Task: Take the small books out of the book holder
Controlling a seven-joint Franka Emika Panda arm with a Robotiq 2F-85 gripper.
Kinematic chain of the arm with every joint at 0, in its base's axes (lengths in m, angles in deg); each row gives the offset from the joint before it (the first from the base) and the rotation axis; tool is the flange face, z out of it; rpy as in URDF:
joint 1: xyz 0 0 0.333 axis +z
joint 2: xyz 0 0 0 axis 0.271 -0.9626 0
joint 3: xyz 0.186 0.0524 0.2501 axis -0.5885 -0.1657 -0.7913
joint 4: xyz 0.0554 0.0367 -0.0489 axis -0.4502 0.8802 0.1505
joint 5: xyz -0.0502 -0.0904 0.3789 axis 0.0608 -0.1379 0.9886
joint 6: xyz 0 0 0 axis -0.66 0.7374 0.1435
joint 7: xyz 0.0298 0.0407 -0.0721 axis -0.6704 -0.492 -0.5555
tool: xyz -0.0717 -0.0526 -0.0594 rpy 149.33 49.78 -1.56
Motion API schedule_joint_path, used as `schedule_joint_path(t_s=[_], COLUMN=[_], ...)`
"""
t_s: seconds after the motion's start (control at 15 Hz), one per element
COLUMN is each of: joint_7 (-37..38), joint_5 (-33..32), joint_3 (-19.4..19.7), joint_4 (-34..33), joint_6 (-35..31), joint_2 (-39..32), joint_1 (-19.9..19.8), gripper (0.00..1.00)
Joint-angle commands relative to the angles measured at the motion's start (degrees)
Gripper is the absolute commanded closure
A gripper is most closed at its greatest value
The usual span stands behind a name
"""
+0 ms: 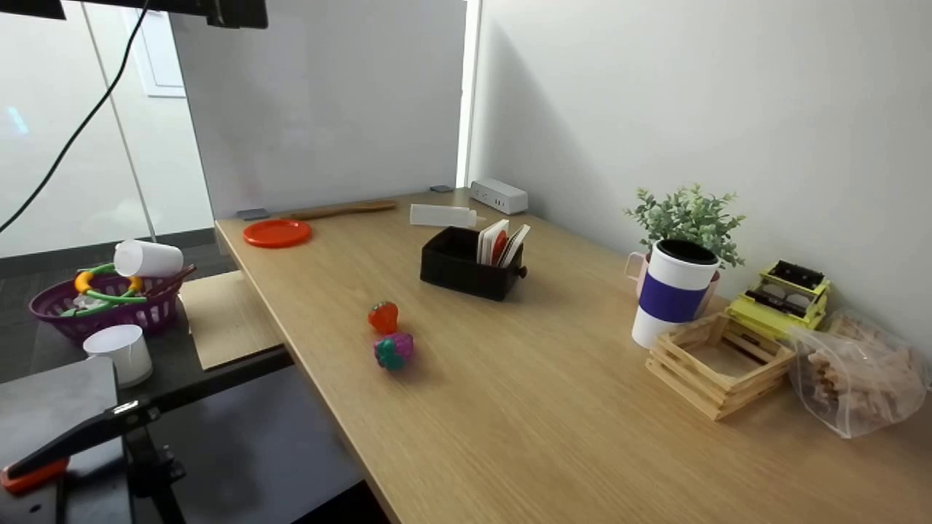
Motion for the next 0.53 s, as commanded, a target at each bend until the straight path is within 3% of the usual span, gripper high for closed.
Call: schedule_joint_path(t_s=[0.0,0.47], joint_7=[-1.31,-1.21], joint_5=[2.00,2.39], joint_3=[-0.96,-2.74], joint_4=[-4.40,-9.86], joint_6=[-1.34,-3.36], joint_2=[-8.89,-21.04], joint_1=[0.82,2.26], gripper=[0.00,0.00])
